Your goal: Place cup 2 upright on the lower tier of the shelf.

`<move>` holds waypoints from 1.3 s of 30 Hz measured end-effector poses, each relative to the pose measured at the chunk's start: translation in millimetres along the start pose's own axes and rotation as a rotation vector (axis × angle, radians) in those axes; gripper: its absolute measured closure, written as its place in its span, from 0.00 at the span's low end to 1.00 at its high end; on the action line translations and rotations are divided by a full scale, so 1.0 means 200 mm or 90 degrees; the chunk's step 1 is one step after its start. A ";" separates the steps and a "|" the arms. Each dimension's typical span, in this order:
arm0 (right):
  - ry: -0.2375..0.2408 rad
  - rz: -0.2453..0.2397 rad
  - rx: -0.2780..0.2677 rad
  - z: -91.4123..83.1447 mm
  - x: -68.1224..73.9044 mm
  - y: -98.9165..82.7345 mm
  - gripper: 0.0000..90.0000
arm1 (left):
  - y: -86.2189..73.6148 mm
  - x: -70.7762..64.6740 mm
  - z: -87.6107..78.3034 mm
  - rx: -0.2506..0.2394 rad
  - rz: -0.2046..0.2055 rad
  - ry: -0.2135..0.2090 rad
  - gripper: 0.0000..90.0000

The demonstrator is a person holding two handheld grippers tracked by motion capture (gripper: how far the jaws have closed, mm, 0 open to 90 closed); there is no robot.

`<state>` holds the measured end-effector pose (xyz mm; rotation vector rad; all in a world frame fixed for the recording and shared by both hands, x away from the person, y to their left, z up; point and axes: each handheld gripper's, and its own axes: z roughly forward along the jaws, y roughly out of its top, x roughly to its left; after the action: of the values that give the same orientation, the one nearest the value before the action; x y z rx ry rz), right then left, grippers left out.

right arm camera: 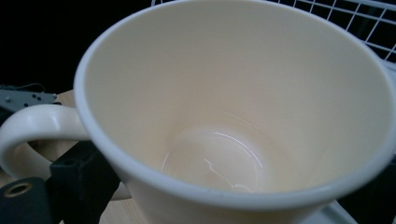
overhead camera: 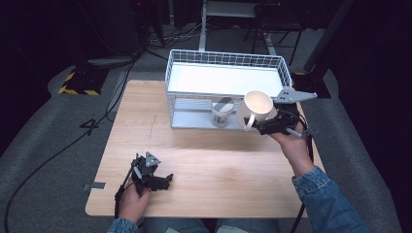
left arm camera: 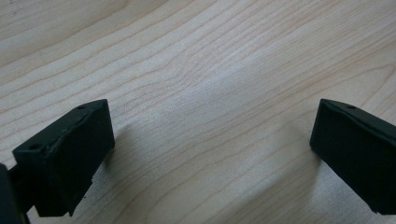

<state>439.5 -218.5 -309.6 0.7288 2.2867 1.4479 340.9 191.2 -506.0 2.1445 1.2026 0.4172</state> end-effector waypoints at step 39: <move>-0.033 0.035 0.038 0.60 -0.33 0.42 0.09 | 0.00 0.00 0.00 0.001 0.003 0.003 0.00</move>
<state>576.8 -138.9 -285.0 0.8443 2.2954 1.3729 340.4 190.6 -505.8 2.1490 1.2014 0.4241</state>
